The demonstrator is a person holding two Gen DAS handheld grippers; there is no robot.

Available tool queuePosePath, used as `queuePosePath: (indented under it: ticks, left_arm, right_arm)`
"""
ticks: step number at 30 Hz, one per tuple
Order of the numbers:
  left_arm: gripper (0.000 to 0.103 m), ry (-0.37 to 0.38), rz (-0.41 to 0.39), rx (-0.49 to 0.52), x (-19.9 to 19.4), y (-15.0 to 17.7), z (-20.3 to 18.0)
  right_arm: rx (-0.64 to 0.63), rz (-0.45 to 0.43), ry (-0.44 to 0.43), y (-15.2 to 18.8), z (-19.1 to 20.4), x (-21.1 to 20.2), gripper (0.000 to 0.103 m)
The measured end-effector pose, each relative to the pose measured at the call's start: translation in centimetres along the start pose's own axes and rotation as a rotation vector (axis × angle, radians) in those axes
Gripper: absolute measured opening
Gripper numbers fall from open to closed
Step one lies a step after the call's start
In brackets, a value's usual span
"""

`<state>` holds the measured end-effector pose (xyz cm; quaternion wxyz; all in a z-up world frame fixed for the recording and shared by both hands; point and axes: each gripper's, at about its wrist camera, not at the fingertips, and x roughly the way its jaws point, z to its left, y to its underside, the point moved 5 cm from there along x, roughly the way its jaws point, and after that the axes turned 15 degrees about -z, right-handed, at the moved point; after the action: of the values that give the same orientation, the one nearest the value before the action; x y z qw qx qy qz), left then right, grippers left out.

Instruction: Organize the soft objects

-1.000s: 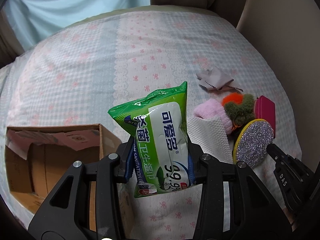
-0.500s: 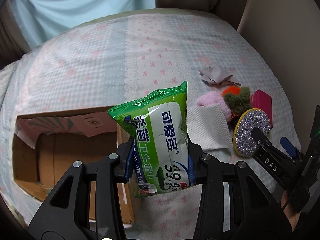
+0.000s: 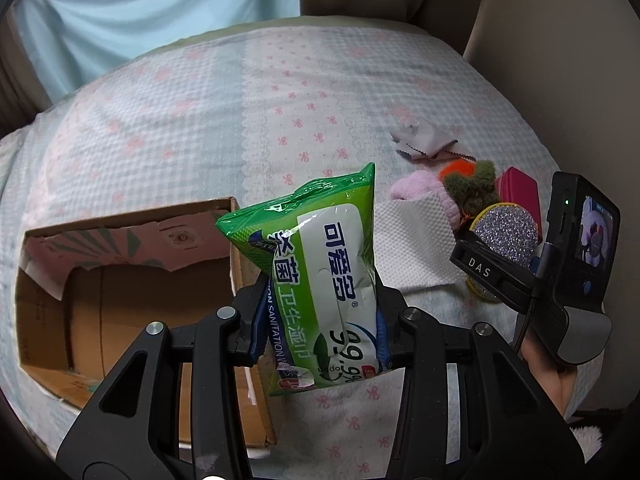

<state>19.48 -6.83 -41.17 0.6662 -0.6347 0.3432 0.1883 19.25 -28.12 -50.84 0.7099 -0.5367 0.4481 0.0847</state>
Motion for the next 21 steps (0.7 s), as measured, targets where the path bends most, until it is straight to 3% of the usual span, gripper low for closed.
queuePosePath:
  ticks: [7,12,14,21]
  left_arm:
    - [0.037,-0.002,0.004,-0.007,0.4,0.1,0.3]
    - [0.037,0.001,0.010,-0.003,0.6,0.2,0.3]
    - [0.037,0.004,0.011,-0.001,0.7,0.3,0.2]
    - [0.037,0.012,0.007,0.006,0.5,0.4,-0.2]
  right_arm:
    - [0.014,-0.007,-0.019,-0.2,-0.5,1.2,0.099]
    - [-0.007,-0.032,-0.026,0.1,-0.7,0.7,0.058]
    - [-0.023,-0.034,-0.027,0.4,-0.6,0.5,0.048]
    - [0.012,-0.061,-0.068,0.4,-1.2,-0.6,0.042]
